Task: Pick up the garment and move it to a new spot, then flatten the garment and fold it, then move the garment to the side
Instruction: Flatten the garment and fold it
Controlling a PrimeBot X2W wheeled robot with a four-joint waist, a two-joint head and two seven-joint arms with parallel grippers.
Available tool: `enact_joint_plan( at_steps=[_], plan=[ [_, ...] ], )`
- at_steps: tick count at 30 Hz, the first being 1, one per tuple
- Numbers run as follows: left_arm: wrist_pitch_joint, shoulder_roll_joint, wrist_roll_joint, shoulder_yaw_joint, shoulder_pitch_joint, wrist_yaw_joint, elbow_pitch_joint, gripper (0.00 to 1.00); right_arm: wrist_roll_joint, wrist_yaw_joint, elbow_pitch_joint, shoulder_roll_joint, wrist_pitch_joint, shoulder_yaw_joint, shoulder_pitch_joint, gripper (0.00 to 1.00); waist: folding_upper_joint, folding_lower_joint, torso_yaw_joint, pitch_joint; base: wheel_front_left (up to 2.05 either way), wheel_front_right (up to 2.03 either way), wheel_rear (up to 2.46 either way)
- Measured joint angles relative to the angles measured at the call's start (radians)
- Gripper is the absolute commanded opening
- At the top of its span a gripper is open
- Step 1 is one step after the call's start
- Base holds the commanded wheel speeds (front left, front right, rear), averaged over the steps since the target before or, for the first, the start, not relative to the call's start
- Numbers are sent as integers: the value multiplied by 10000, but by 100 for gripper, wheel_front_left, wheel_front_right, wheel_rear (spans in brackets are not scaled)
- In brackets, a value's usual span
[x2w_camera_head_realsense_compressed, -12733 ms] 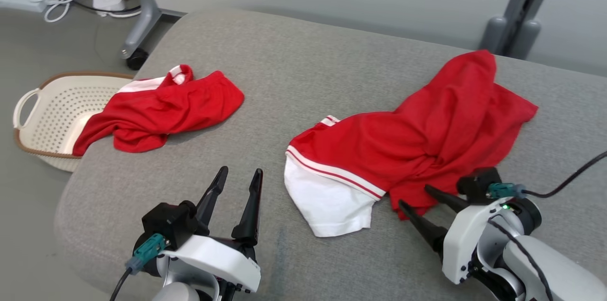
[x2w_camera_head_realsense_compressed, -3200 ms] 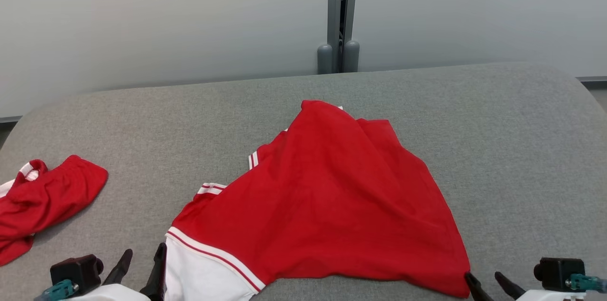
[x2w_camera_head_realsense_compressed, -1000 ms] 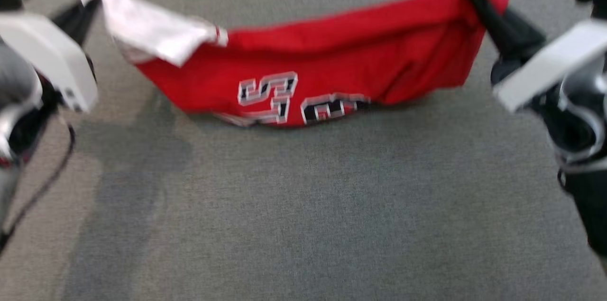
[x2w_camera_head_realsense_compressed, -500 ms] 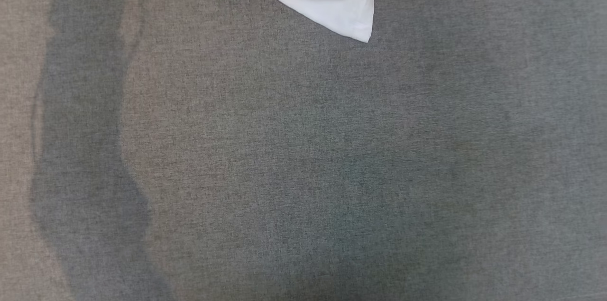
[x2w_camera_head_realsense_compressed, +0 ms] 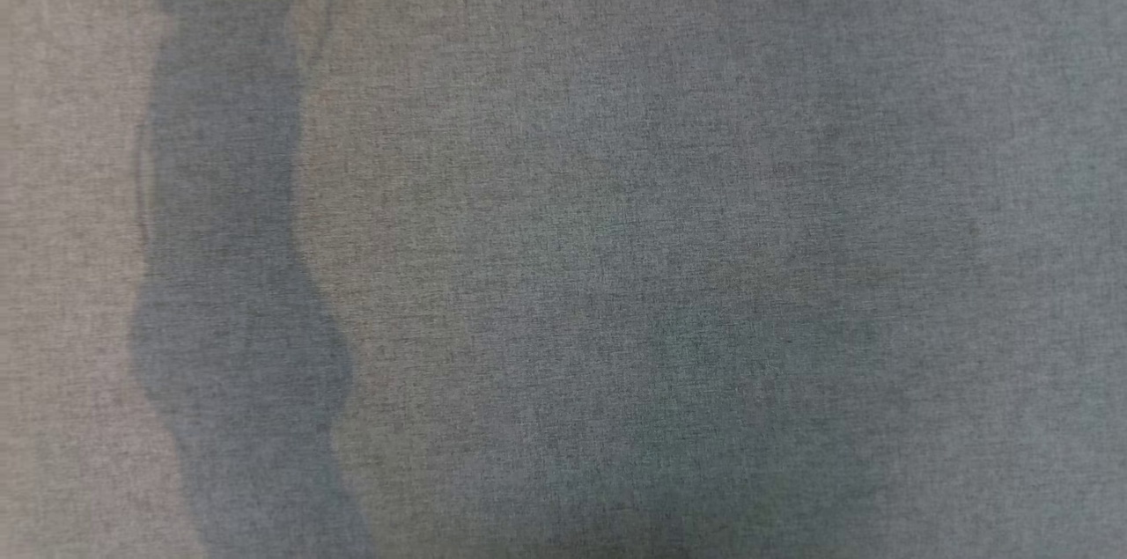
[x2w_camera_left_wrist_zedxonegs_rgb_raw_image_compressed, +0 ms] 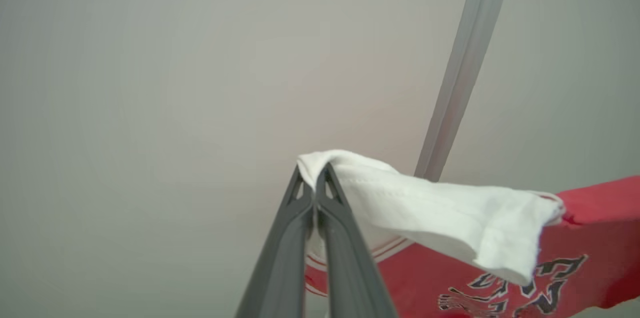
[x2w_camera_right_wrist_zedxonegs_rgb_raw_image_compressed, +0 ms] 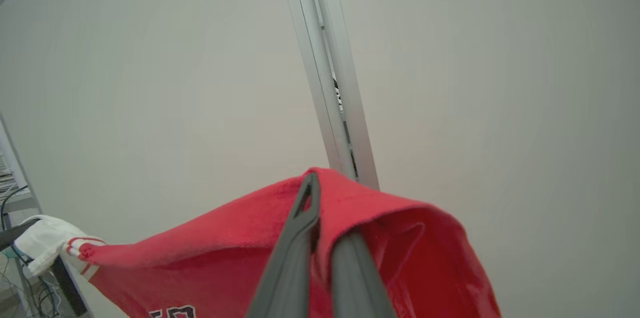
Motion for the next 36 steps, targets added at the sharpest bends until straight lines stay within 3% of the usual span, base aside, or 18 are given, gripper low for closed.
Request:
enact_joint_plan(
  at_steps=[6, 10, 18, 27, 36],
  plan=[
    [1250, 115, -621, -947, 1254, 0, 343, 0, 930, 0, 65, -286, 1258, 1505, 1760, 0, 0, 0, 87, -546, 0, 0, 0],
    [2387, 663, -1248, -1785, 2723, -31, -90, 0, 1672, 0, -380, -602, 1808, 2382, 3221, 0, 0, 0, 89, -1157, 0, 0, 0],
    [5195, 2401, -3127, -3697, 6574, -31, -2754, 0, 3135, 0, -1718, -1547, 3087, 3893, 6100, 0, 0, 0, 13, -2856, 0, 0, 0],
    [7457, 4591, -5219, -4451, 9949, -4, -6497, 0, 4247, 0, -3336, -2757, 4477, 4938, 8433, 0, 0, 0, -45, -4517, 0, 0, 0],
    [8259, 6295, -6151, -4784, 12241, 1356, -9994, 0, 4755, 2, -4562, -3983, 5737, 5570, 10161, 0, 0, -1, -26, -5306, 0, 0, 0]
  ],
)
